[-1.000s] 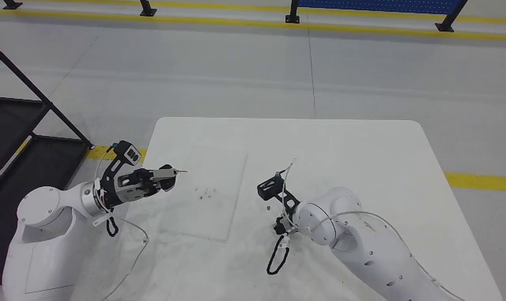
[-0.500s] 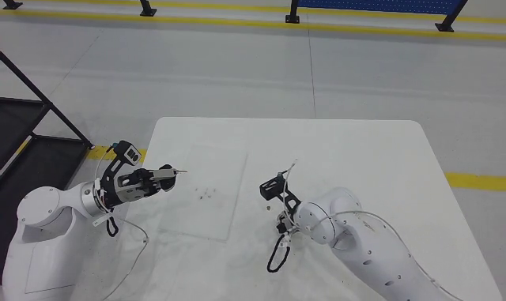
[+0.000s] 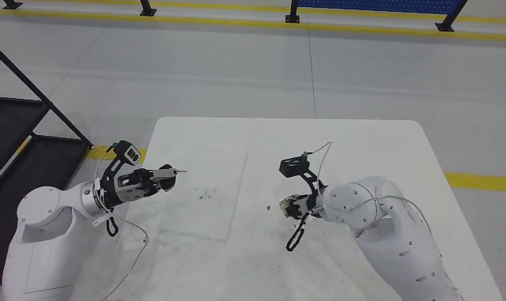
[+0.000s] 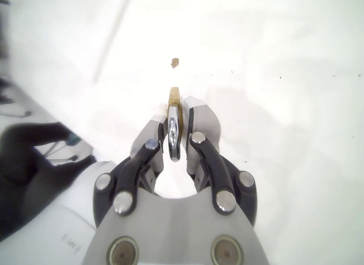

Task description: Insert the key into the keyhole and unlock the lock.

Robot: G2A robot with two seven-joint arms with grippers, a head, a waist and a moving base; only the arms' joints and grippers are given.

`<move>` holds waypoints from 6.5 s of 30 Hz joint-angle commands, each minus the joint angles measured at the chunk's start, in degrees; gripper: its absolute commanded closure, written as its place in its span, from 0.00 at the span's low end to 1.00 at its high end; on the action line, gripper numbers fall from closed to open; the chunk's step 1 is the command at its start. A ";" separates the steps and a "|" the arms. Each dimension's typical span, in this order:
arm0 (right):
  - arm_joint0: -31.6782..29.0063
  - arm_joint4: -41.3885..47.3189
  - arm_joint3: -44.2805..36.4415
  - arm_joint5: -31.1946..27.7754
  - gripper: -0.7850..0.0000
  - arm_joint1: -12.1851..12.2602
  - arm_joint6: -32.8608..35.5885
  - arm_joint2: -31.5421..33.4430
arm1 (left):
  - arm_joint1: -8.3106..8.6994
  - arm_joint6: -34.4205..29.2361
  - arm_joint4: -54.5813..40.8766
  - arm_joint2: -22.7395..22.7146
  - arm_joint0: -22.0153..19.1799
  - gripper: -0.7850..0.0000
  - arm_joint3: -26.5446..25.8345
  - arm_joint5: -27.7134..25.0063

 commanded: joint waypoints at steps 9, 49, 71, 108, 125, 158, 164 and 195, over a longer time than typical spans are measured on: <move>0.50 41.27 5.39 5.85 1.00 2.40 -5.85 9.27 | 0.00 0.00 0.00 0.00 0.00 1.00 0.00 0.00; -12.49 64.85 11.07 -15.98 1.00 1.35 -36.92 8.96 | 0.00 0.00 0.00 0.00 0.00 1.00 0.00 0.00; -14.77 56.80 9.31 -16.50 1.00 1.71 -43.15 8.04 | -0.40 3.87 0.54 7.03 0.62 1.00 -2.27 -8.72; -16.43 57.83 8.40 -16.98 1.00 2.11 -42.67 4.89 | -0.61 2.15 -0.35 26.03 -9.80 1.00 7.55 -24.27; -16.43 57.83 8.40 -16.98 1.00 2.11 -42.67 4.89 | -1.31 3.94 -4.45 30.31 -10.05 1.00 11.80 -28.20; -16.43 57.83 8.40 -16.98 1.00 2.11 -42.67 4.89 | -0.89 13.17 3.43 32.71 -9.48 1.00 6.69 -29.64; -16.43 57.83 8.40 -16.98 1.00 2.11 -42.67 4.89 | -0.82 13.91 3.95 33.15 -9.81 1.00 6.97 -29.72; -16.43 57.83 8.40 -16.98 1.00 2.11 -42.67 4.89 | -0.55 15.55 3.83 35.09 -11.31 1.00 8.58 -30.35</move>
